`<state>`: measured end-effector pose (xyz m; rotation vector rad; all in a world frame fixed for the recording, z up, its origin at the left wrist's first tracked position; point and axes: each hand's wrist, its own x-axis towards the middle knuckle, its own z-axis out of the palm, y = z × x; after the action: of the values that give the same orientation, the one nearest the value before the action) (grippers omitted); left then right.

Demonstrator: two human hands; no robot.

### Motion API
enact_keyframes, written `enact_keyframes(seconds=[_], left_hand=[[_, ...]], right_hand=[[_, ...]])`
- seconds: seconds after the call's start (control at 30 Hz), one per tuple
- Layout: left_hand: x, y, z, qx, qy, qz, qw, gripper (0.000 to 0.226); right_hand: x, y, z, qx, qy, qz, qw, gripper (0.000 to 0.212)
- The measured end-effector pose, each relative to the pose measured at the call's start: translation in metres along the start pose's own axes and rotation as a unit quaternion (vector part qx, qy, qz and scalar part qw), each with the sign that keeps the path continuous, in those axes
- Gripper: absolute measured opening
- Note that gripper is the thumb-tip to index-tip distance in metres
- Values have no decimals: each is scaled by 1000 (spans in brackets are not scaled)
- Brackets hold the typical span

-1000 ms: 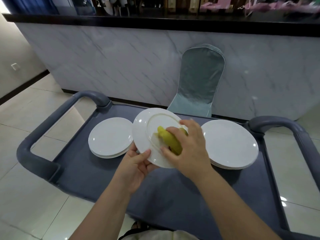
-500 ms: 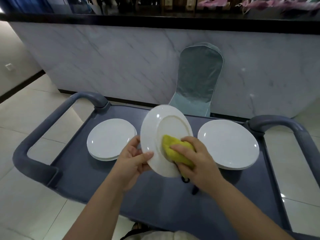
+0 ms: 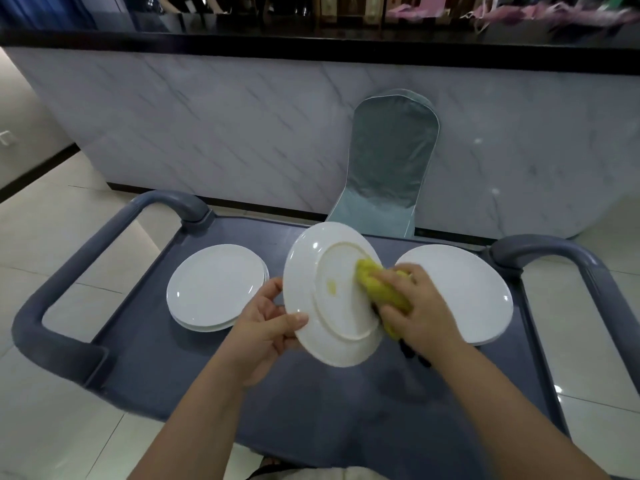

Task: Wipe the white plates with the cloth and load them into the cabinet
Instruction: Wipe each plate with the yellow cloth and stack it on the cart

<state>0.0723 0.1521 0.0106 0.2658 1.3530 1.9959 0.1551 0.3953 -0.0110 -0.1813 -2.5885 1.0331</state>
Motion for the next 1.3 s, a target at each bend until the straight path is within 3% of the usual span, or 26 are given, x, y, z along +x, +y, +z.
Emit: enact_keyframes(seconds=[0.1, 0.2, 0.3, 0.4, 0.5, 0.57, 0.67, 0.73, 0.83, 0.97, 1.07, 1.17, 1.3], left_hand=[[9, -1, 13, -1, -1, 19, 1000, 50], [17, 5, 11, -44, 40, 46, 997, 47], [15, 10, -2, -47, 55, 31, 997, 38], [10, 3, -4, 2, 10, 0, 1000, 42], [8, 1, 2, 51, -30, -6, 998, 44], [11, 5, 5, 83, -36, 8, 996, 43], [12, 10, 2, 63, 9, 32, 997, 50], [11, 13, -5, 48, 26, 41, 998, 54], [5, 12, -6, 65, 9, 38, 997, 42], [7, 16, -10, -107, 48, 58, 991, 40], [17, 17, -10, -208, 86, 73, 972, 39], [31, 10, 3, -263, 107, 66, 957, 43], [38, 4, 7, -244, 123, 35, 961, 46]], right_hand=[[36, -17, 4, -7, 79, 8, 997, 47], [30, -48, 25, 24, -1, -85, 996, 50], [2, -24, 24, 2, -56, -127, 990, 52], [6, 13, 1, -18, -1, -32, 999, 53], [42, 4, -8, -8, 87, 56, 995, 43], [60, -32, -2, 10, 92, 7, 996, 43], [55, -76, 19, -63, 20, -204, 977, 43], [55, -80, 23, -91, -31, -275, 957, 42], [90, -59, 13, -56, -6, -142, 988, 46], [104, -15, -5, 51, 19, 67, 996, 37], [54, -11, 5, 59, 60, 114, 990, 35], [6, -46, 43, 20, 85, 4, 996, 50], [-9, -62, 64, -58, 71, -166, 982, 40]])
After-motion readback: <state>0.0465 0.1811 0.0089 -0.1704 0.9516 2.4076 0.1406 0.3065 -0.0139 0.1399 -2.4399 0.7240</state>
